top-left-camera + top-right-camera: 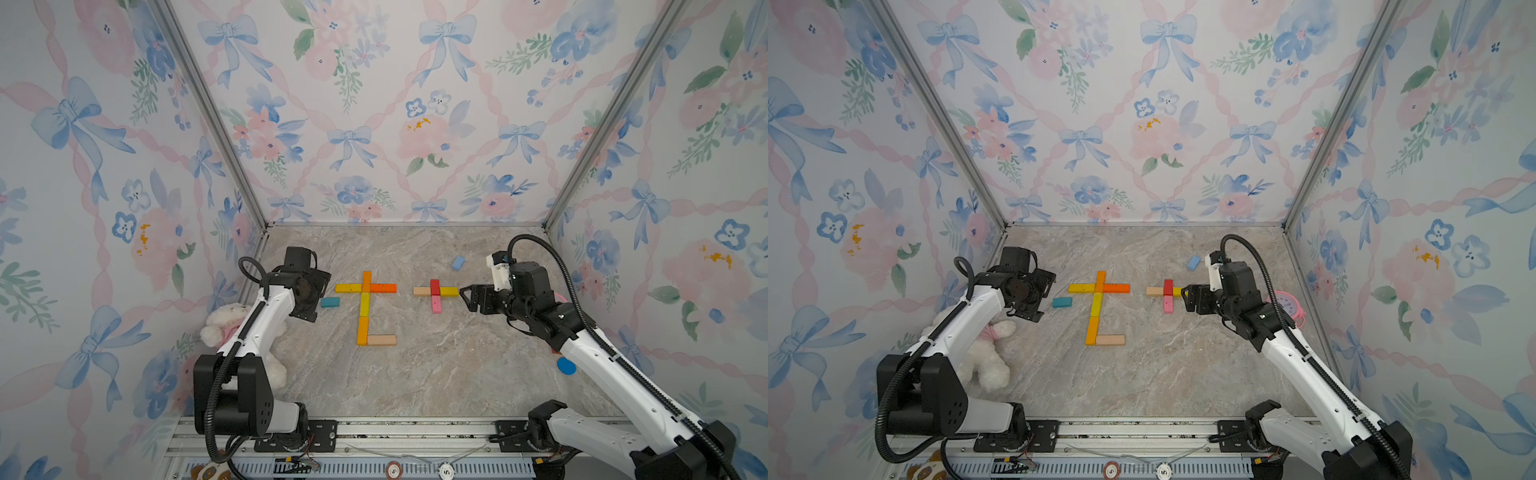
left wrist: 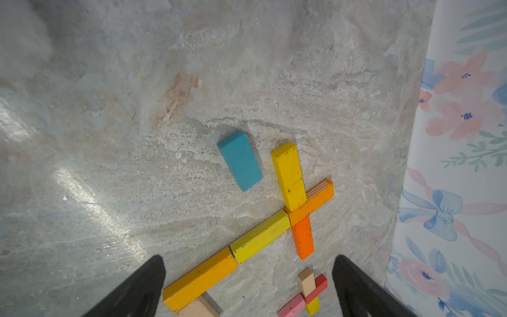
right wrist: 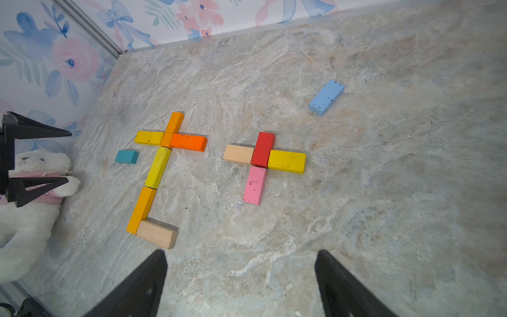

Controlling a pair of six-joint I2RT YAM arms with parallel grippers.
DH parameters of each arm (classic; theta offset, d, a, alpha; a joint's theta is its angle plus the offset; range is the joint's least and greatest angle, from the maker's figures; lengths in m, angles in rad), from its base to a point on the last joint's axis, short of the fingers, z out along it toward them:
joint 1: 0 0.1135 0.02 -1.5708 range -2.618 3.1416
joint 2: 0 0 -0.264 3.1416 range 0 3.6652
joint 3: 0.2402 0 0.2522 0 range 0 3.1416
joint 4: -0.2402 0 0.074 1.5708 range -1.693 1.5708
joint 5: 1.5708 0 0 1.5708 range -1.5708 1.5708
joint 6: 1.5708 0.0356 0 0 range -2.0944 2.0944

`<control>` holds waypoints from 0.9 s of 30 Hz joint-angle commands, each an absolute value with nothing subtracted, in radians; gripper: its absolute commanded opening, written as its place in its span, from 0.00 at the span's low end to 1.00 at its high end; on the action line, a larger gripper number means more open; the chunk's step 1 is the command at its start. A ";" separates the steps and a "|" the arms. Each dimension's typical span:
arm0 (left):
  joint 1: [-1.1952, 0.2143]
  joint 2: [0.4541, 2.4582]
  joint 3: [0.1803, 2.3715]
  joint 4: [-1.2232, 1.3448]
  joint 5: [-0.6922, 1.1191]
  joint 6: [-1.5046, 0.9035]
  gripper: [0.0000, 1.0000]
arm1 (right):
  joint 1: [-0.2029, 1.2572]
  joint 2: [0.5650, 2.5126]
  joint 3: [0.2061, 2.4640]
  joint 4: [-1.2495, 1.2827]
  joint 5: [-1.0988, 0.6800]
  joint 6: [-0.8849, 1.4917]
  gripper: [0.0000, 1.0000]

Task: Assemble the letter t with building blocks
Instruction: Pick up the building block from the center of the board.

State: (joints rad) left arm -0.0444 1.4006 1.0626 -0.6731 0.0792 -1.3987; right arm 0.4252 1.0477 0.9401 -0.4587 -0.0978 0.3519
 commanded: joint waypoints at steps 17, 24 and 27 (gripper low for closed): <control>-0.024 1.664 1.278 -0.926 0.064 -1.530 0.89 | 0.417 0.961 0.850 -0.444 -0.061 0.392 0.87; -0.048 1.778 1.332 -0.926 0.077 -1.517 0.81 | 0.417 0.959 0.834 -0.441 -0.059 0.394 0.87; -0.059 1.820 1.348 -0.925 0.071 -1.523 0.80 | 0.418 0.950 0.827 -0.446 -0.057 0.396 0.87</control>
State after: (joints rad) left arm -0.0505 1.7893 1.3235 -0.8898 0.0685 -1.5230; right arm 0.4252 0.9722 0.8455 -0.4519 -0.0715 0.3851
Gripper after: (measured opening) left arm 0.802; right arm 0.873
